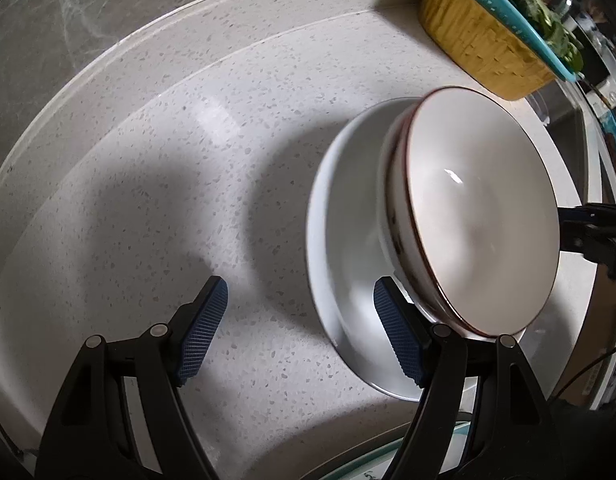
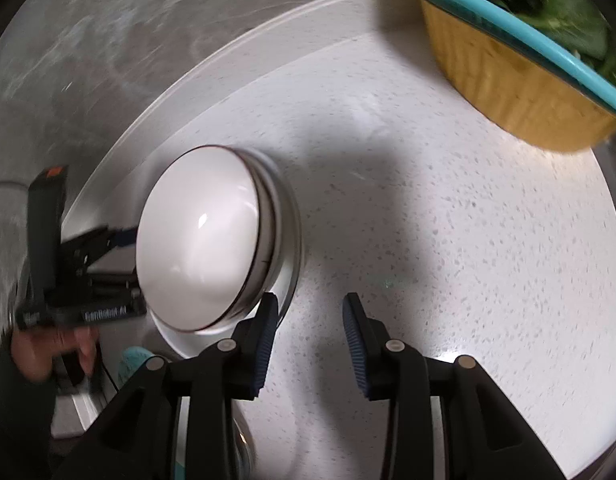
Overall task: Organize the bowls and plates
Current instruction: 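Close the left gripper on the rim of the nested bowls and white plate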
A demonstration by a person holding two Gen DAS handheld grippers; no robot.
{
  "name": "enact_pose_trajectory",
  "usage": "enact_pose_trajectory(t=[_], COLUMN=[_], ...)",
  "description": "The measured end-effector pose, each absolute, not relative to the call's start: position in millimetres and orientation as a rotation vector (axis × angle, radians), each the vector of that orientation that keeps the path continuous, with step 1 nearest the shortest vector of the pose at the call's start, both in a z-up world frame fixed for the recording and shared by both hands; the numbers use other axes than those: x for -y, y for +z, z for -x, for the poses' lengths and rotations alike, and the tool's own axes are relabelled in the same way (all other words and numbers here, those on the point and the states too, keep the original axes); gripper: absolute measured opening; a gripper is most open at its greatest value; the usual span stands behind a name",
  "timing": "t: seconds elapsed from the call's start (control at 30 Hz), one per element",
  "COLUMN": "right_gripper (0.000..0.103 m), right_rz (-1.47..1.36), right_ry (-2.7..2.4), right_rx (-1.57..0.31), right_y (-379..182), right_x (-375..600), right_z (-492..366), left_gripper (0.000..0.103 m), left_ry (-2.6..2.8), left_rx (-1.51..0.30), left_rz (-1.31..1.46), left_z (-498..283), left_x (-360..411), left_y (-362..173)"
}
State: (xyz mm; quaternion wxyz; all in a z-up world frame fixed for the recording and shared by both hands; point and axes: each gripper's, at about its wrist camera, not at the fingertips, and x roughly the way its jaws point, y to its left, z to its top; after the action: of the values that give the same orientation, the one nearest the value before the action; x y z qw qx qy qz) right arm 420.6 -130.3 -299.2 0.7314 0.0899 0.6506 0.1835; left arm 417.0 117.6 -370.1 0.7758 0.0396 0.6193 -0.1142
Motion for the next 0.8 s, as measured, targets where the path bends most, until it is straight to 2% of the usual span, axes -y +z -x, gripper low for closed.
enact_pose_trajectory(t=[0.17, 0.23, 0.27, 0.3, 0.4, 0.73, 0.8], right_gripper=[0.041, 0.041, 0.041, 0.041, 0.041, 0.040, 0.033], right_rz=[-0.261, -0.257, -0.250, -0.246, -0.247, -0.240, -0.209], right_ry=[0.360, 0.352, 0.353, 0.360, 0.382, 0.412, 0.440], right_rx=[-1.422, -1.393, -1.387, -1.386, -1.395, -1.299, -1.272], right_y=[-317.5, -320.5, -322.4, -325.9, -337.1, -338.8, -335.8], right_x=[124.2, 122.1, 120.2, 117.6, 113.1, 119.9, 118.0], right_z=[-423.0, -425.0, -425.9, -427.3, -430.8, -433.5, -434.1], left_gripper=[0.074, 0.064, 0.052, 0.050, 0.047, 0.046, 0.019], left_ry=[-0.234, -0.234, -0.236, -0.247, -0.251, -0.270, -0.309], left_rx=[-1.315, -1.316, -1.326, -1.331, -1.328, -1.320, -1.309], left_rz=[-0.082, -0.074, -0.072, -0.054, -0.033, -0.026, -0.035], left_z=[-416.2, -418.1, -419.1, -419.0, -422.0, -431.3, -431.4], left_x=[-116.8, -121.2, -124.7, -129.1, -132.9, -130.5, -124.8], left_y=[-369.7, -372.0, -374.1, -376.2, -380.1, -386.0, -382.5])
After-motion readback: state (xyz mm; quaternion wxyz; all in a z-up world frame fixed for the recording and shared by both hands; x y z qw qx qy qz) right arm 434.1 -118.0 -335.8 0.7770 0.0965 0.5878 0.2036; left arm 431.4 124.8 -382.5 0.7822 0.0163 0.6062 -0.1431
